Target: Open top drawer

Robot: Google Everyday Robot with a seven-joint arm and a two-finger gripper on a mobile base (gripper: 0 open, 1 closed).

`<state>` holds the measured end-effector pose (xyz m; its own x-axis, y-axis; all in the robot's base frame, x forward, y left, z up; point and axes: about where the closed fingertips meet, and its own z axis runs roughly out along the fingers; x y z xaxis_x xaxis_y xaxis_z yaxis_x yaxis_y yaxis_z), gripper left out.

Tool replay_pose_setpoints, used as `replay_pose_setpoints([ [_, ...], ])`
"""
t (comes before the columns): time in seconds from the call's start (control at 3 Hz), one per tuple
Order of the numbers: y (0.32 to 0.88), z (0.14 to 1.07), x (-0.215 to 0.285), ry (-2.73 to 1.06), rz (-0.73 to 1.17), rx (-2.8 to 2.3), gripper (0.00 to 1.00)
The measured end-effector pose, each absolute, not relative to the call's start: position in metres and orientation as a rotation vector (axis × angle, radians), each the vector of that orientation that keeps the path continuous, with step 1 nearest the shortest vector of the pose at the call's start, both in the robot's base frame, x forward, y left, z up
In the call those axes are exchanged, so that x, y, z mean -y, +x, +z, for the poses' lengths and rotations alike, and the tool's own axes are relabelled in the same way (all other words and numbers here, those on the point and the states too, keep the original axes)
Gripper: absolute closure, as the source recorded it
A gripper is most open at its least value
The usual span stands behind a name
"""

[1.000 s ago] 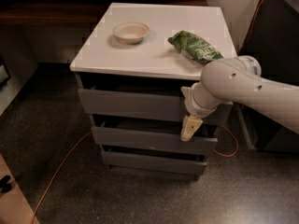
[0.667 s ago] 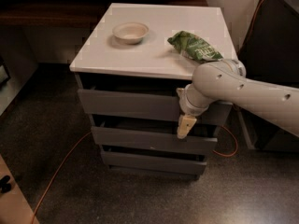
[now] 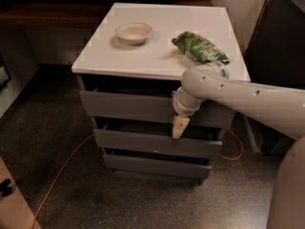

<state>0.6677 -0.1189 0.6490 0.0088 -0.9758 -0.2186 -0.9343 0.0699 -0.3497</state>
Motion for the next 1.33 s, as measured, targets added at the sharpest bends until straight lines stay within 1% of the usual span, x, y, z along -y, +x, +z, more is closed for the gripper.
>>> replay_pose_setpoints([
  [0.33,0.6809,0.6415,0.1194,-1.885,-0.165,-1.980,0.14],
  [1.0,0.6808,0.6443,0.1208,-1.875,-0.173,-1.989,0.61],
  [1.33,0.6806,0.6514,0.1208,-1.875,-0.173,-1.989,0.92],
])
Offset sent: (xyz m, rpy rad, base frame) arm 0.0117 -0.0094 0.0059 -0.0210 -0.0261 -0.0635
